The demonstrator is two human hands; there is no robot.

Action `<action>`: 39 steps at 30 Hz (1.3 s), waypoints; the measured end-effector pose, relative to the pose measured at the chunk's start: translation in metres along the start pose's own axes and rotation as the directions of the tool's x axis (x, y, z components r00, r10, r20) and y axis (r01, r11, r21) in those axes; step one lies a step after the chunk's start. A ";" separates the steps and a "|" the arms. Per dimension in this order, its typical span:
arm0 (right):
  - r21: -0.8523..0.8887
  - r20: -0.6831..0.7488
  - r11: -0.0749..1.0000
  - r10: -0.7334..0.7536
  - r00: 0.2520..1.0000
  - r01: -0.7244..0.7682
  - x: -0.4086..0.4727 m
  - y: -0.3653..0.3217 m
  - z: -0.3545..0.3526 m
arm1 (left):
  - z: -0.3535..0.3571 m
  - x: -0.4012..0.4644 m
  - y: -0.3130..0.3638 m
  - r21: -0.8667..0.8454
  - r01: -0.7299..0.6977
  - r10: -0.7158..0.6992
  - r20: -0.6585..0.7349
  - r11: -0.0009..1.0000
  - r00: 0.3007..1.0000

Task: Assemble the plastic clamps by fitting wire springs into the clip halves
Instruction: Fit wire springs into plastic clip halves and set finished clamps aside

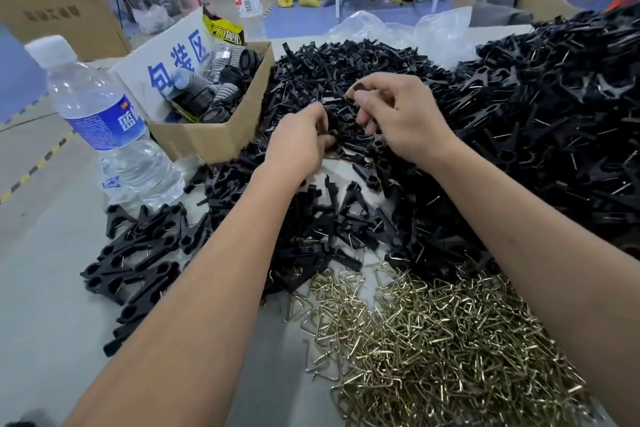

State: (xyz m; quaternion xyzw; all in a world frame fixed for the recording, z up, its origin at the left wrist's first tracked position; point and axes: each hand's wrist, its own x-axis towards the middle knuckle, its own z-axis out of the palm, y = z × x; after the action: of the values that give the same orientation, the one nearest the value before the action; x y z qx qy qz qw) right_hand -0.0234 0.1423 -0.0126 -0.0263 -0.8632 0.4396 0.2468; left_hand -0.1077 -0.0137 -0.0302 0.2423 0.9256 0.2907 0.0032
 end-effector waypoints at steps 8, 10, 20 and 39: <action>0.385 -0.124 0.908 0.229 0.966 -0.166 -0.073 0.001 -0.020 | -0.010 -0.048 0.010 -0.501 -0.016 -0.100 -0.204 0.865 0.974; 0.403 -0.077 0.894 0.249 0.965 -0.198 -0.092 0.004 -0.025 | -0.002 -0.065 0.014 -0.654 0.010 -0.132 -0.137 0.756 0.982; 0.369 -0.212 0.918 0.238 0.948 -0.148 -0.144 0.005 -0.025 | 0.020 -0.103 0.016 -0.915 0.103 -0.122 0.059 0.389 0.991; 0.555 0.091 0.786 0.269 0.959 -0.273 -0.146 0.003 -0.019 | 0.024 -0.113 0.025 -0.852 0.034 0.133 0.122 0.523 0.984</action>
State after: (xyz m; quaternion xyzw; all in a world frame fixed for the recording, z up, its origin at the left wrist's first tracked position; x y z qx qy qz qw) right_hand 0.1129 0.1204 -0.0647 -0.0747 -0.6834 0.7048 0.1750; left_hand 0.0067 -0.0336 -0.0521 0.2602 0.6549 0.6830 0.1922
